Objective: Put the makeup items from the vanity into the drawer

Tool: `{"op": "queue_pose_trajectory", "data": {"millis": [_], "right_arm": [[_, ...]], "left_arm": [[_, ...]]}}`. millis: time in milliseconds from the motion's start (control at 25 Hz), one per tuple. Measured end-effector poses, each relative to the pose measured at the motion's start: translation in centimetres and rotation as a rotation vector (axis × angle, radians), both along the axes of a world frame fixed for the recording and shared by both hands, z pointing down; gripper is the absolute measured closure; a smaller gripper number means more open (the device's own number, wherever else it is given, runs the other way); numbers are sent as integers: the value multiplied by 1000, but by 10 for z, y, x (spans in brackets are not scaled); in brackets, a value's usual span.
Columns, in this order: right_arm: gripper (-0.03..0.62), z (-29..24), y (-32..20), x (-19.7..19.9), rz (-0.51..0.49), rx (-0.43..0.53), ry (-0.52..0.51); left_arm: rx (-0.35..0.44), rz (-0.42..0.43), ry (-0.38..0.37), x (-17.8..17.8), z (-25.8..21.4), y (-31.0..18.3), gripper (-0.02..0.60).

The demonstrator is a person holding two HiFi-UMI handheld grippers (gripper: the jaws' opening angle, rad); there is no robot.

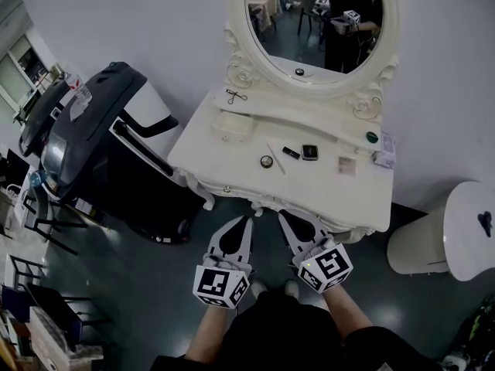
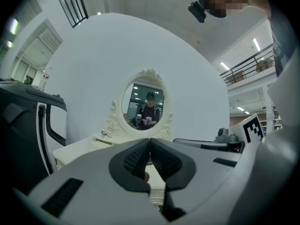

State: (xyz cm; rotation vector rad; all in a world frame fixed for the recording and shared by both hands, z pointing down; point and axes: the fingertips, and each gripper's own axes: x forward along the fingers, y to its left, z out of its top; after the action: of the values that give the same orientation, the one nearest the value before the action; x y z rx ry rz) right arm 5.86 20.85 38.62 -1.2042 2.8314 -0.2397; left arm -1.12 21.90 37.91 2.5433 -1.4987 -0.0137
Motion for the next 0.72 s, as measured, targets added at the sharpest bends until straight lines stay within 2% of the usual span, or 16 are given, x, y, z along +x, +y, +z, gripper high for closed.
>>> {"op": "queue_pose_trajectory", "data": {"millis": [400,720], "right_arm": [[574,7,-11,-37,34,-15,49],[574,17,-27,-43,53,-41,86]], "left_arm": [[-13,21,-15,-49,9,-8,566],[-32,46,0,-56,19,-27,566]]}}
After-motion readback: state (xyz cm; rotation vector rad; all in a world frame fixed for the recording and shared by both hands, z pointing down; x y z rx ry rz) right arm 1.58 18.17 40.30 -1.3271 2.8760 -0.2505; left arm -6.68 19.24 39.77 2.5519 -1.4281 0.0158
